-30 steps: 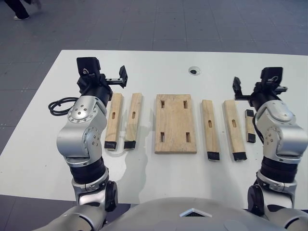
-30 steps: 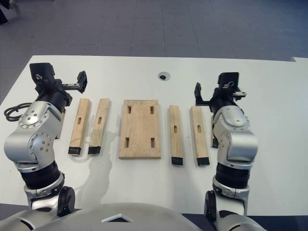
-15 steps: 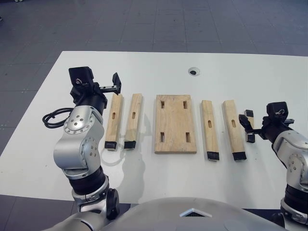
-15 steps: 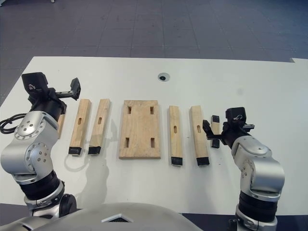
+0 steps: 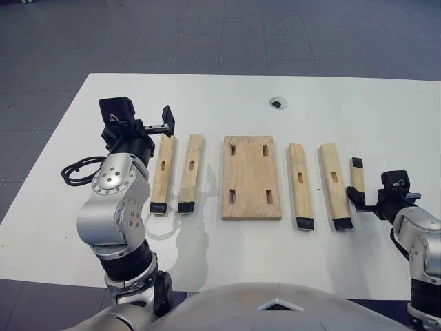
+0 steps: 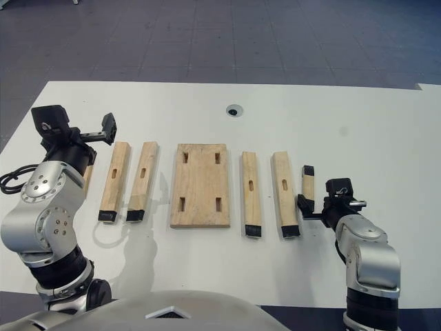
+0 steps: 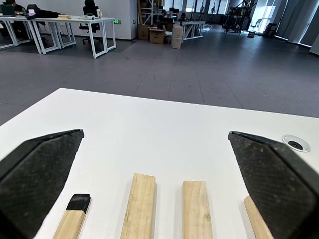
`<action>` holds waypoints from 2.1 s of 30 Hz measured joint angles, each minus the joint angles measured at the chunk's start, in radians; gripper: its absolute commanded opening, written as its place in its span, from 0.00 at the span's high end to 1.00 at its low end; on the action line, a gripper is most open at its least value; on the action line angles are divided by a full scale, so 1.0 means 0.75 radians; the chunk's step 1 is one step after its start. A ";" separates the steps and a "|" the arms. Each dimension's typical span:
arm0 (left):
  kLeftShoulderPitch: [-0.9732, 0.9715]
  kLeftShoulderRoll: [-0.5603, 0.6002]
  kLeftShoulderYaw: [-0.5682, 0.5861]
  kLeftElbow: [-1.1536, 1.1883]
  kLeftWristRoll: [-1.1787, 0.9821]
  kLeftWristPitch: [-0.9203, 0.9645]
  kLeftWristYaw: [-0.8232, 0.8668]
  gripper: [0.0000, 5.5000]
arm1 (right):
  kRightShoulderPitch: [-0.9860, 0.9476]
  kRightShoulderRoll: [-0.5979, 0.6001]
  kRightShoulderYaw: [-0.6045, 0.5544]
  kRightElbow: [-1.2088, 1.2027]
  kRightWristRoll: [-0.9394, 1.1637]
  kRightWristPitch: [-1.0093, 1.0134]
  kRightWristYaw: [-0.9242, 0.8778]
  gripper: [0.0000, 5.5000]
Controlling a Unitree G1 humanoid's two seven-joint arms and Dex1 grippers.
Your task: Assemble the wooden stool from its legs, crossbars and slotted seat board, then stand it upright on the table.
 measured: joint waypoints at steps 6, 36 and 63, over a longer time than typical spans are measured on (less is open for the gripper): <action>-0.001 0.000 -0.002 -0.010 0.000 0.010 0.000 0.02 | 0.016 0.013 -0.014 0.048 0.009 -0.019 0.007 0.00; -0.031 -0.013 -0.013 -0.023 0.001 0.057 0.003 0.01 | 0.054 0.085 -0.018 0.114 0.109 -0.154 0.013 0.69; -0.578 -0.014 0.418 0.410 -0.691 0.420 -0.392 0.01 | -0.986 0.233 0.146 0.153 0.265 -0.199 -0.067 0.77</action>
